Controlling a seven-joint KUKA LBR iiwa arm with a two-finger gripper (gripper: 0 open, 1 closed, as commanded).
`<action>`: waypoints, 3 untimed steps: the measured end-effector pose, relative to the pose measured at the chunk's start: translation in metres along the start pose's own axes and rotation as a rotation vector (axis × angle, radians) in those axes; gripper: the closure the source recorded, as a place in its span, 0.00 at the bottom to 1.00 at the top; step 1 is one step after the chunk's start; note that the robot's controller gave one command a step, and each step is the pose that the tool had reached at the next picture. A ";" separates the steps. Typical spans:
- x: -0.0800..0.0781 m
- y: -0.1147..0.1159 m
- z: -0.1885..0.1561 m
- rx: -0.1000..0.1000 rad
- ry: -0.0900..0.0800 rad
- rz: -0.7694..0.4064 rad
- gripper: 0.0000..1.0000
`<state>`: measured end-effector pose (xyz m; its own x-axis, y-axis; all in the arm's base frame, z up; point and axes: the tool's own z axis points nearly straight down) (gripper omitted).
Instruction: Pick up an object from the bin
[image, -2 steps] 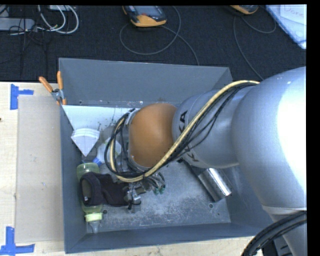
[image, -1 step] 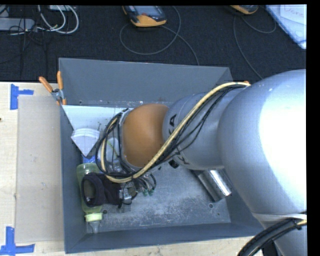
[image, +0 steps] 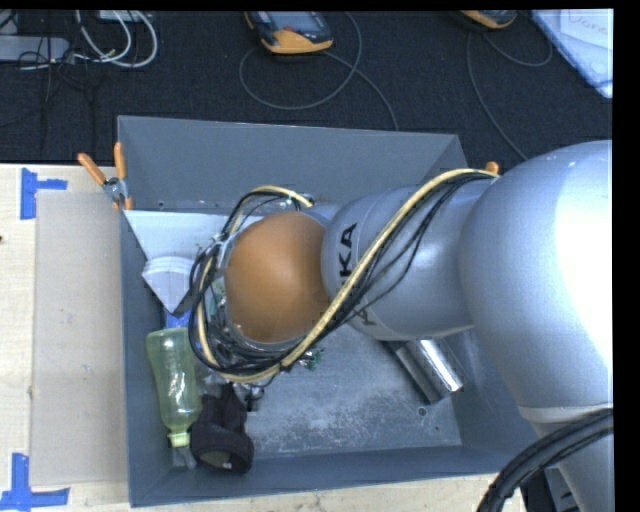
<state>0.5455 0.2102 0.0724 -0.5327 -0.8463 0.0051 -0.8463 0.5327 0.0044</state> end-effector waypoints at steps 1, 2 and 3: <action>0.000 0.000 0.000 -0.001 0.000 0.003 1.00; -0.006 -0.007 -0.105 -0.001 -0.001 0.049 1.00; -0.006 -0.007 -0.105 -0.002 -0.001 0.050 1.00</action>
Offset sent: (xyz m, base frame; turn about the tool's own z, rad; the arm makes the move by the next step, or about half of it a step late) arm 0.0097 0.0015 0.1053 0.0457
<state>0.5554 0.2118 0.1771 -0.5742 -0.8187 0.0048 -0.8187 0.5742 0.0058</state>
